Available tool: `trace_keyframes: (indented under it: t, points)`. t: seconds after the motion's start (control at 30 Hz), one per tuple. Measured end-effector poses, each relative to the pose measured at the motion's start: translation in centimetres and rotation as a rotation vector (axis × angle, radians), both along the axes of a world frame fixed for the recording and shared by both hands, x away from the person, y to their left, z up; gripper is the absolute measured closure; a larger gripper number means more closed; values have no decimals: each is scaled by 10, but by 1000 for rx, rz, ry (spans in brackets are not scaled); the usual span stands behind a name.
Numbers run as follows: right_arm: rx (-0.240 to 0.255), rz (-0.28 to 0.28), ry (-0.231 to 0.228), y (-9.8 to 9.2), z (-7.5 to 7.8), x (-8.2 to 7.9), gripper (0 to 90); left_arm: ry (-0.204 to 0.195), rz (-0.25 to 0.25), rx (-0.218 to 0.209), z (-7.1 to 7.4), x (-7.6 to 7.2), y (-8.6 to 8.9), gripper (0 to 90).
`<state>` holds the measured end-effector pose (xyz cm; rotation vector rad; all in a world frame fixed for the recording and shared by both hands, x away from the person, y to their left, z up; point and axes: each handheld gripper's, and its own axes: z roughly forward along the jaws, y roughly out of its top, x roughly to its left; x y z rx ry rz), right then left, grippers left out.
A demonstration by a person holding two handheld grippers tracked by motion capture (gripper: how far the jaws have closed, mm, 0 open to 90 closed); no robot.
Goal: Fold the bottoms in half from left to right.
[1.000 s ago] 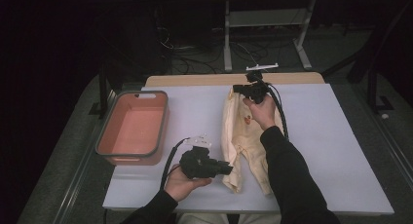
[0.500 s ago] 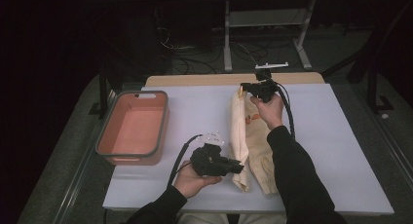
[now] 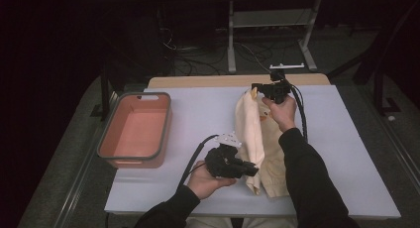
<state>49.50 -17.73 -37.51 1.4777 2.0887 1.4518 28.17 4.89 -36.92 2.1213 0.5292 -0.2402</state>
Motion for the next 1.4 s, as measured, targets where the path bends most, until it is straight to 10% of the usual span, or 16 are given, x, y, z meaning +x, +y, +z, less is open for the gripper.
trace_keyframes:
  t: [1.4]
  points:
    - [58,-39,58,-69,-29,-7,861,17,-97,91,-15,9,-76,796]
